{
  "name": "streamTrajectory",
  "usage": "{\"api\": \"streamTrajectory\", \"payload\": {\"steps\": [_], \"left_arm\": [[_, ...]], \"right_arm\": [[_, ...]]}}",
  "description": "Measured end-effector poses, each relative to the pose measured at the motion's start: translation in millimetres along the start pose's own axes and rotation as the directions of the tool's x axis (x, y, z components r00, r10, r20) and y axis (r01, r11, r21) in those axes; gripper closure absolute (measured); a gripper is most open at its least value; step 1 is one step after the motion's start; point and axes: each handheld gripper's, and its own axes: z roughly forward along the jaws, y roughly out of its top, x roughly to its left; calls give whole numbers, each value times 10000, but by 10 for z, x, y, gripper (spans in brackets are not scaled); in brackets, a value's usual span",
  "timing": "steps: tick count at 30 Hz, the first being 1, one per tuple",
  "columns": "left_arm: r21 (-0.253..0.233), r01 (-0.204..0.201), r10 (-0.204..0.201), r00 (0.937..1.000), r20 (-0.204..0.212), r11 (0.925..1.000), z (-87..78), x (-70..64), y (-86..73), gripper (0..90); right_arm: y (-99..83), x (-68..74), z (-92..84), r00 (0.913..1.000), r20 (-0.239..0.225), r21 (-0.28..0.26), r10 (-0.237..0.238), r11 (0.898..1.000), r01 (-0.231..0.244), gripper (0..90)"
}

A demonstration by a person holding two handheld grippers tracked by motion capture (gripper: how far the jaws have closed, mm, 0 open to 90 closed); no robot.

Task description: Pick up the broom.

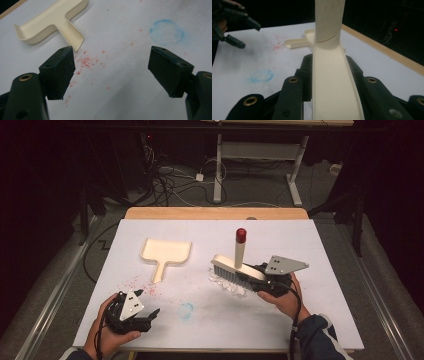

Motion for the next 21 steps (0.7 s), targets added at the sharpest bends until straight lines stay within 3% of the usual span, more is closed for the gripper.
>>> {"api": "streamTrajectory", "payload": {"steps": [2, 5, 9, 13, 14, 18, 19, 21], "left_arm": [[-19, 23, -23, 10000, -5, 10000, -5, 5, -2, 207], [-23, 10, -10, 10000, -4, 10000, -9, 4, -2, 207], [-51, 11, -11, 10000, -13, 10000, -9, 6, 5, 207], [-57, -18, 18, 10000, 2, 10000, -9, 3, 6, 207], [-63, 11, -11, 10000, 8, 10000, -10, 5, 5, 207], [-82, 16, -16, 10000, -18, 10000, -19, 11, 0, 207], [-110, 37, -37, 10000, -18, 9999, -22, 10, -2, 208], [-144, 37, -38, 10000, -31, 9999, -30, 5, -7, 208]], "right_arm": [[30, -5, -83, 9987, 461, -94, 202, 9998, -198, 676], [6, -9, -151, 9893, 1382, -65, 474, 9989, -470, 675], [-120, -53, -130, 9671, 2342, 39, 993, 9947, -1030, 676], [-279, -110, -27, 9328, 3408, 442, 1176, 9891, -1408, 676], [-319, -121, -1, 9261, 3578, 593, 1195, 9869, -1502, 676], [-422, -128, 61, 9130, 3822, 1039, 1429, 9751, -1961, 676], [-425, -111, 57, 9033, 4027, 1167, 1479, 9705, -2110, 675], [-431, -97, 44, 8943, 4211, 1414, 1511, 9630, -2293, 673]]}}
